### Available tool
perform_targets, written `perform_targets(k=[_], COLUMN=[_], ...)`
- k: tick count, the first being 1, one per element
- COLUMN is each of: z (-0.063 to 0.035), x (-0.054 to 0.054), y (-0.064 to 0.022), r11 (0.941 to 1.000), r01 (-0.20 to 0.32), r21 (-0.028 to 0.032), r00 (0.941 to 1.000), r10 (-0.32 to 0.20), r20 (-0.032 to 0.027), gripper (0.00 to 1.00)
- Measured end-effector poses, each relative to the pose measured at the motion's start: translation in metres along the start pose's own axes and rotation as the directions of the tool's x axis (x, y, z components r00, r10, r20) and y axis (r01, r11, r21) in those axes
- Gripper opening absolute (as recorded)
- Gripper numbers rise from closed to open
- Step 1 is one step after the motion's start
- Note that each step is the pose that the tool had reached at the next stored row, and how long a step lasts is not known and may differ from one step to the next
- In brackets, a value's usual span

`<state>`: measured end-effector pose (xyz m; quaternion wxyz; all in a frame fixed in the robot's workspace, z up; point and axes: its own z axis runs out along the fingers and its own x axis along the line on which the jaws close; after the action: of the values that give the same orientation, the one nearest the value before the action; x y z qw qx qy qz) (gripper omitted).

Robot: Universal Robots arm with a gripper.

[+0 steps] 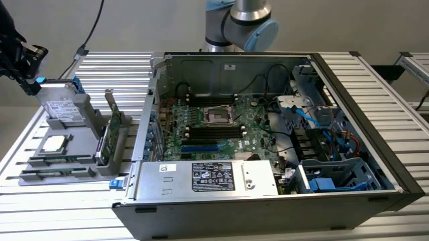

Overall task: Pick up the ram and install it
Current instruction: 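Pick up the ram and move it above insertion slot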

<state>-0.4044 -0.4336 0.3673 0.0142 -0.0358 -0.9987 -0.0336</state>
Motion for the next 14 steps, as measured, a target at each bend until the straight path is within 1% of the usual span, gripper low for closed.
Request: perform_targets(k=[10,11,12,14], z=[0.0001,0.0004,0.0008,0.0014], x=[0.0000,0.0005,0.0006,0.0005], y=[-0.0001,-0.0001,-0.0001,-0.0002], r11=[1.0000,1.0000,1.0000,0.9990], r01=[0.000,0.000,0.007,0.044], r21=[0.0003,0.0001,0.0002,0.0012], r00=[1.0000,1.0000,1.0000,0.9990], r10=[0.000,0.000,-0.007,-0.044], r20=[-0.0003,0.0006,0.0028,0.0020], gripper=[0.10,0.10,0.10,0.10])
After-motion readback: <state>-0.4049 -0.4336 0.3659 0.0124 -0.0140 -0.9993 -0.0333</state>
